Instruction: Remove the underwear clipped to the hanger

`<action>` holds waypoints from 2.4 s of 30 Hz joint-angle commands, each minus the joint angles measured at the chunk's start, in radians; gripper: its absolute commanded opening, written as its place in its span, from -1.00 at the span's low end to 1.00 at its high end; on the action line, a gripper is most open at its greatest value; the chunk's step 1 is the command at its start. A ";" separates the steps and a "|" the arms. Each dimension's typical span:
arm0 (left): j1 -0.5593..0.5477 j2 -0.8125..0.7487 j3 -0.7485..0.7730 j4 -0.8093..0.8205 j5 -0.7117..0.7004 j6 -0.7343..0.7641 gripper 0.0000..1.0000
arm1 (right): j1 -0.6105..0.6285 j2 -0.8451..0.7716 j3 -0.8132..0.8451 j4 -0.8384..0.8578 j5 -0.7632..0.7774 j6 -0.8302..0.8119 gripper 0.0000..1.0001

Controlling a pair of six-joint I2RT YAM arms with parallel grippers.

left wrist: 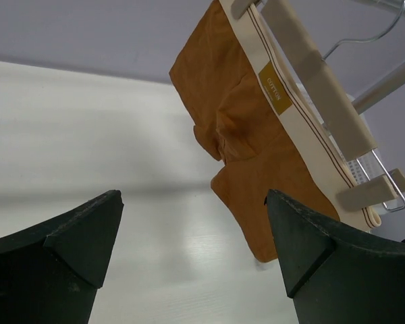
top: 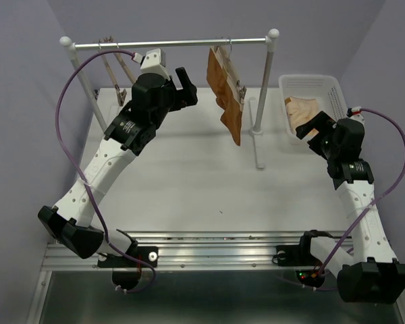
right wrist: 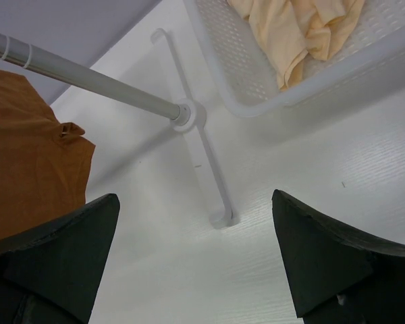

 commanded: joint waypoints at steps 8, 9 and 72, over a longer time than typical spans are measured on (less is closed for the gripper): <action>-0.001 -0.005 0.064 0.020 0.024 0.003 0.98 | -0.003 -0.030 0.002 0.029 0.013 -0.012 1.00; -0.004 0.001 0.075 0.020 0.030 0.003 0.98 | -0.003 -0.027 0.002 0.029 0.009 -0.012 1.00; -0.125 0.673 0.836 -0.061 -0.074 -0.170 0.35 | -0.003 0.023 -0.055 0.083 -0.004 -0.023 1.00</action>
